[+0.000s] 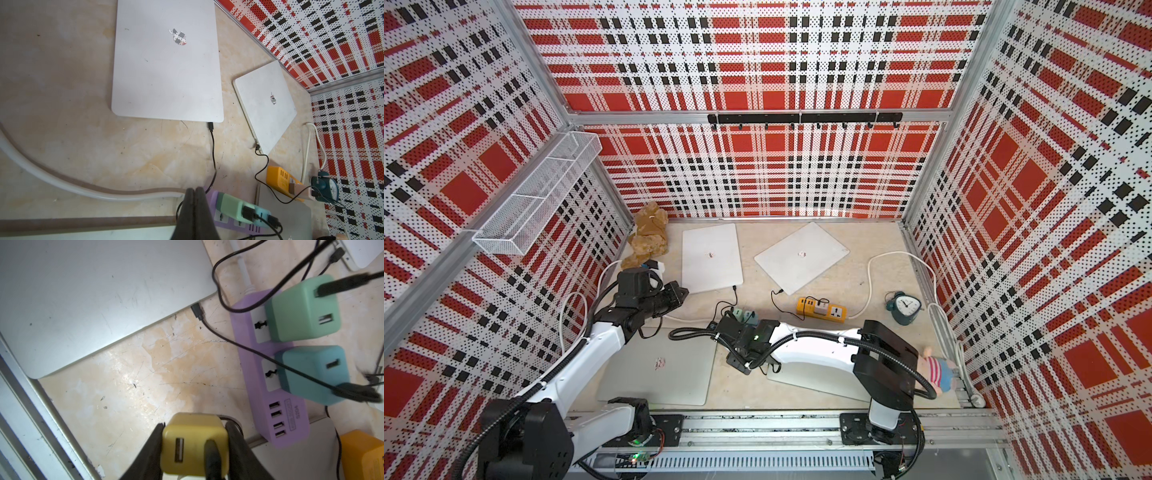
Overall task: Unplug the laptop charger
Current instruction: Place the plug at the center of the board.
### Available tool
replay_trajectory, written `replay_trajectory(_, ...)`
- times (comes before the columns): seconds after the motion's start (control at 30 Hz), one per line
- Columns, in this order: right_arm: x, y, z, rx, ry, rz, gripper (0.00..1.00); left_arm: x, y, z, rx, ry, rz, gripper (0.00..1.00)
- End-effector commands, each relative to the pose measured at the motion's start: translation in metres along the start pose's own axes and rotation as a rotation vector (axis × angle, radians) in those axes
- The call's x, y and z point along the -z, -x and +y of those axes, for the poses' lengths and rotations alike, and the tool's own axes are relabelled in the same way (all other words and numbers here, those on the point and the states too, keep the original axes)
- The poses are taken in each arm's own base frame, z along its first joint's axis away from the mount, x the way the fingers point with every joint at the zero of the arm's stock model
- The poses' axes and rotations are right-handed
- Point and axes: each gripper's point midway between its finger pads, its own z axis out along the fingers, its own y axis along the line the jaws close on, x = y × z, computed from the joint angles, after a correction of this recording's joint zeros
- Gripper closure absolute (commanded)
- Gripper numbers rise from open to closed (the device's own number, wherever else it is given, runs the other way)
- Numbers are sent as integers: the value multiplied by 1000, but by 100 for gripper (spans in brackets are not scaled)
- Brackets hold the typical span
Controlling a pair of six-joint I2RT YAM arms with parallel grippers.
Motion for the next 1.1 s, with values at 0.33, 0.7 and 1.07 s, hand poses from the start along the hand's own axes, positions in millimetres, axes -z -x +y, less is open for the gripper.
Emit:
replay_trajectory(0.33, -12, -20, 33, 154, 64, 174, 68, 9, 7, 11, -8, -4, -3, 100)
replay_trajectory(0.7, -21, -39, 45, 217, 82, 293, 67, 11, 11, 14, -15, 2, 4, 100)
replay_trajectory(1.07, -29, -47, 60, 308, 113, 363, 62, 19, 17, 23, -16, 21, 5, 100)
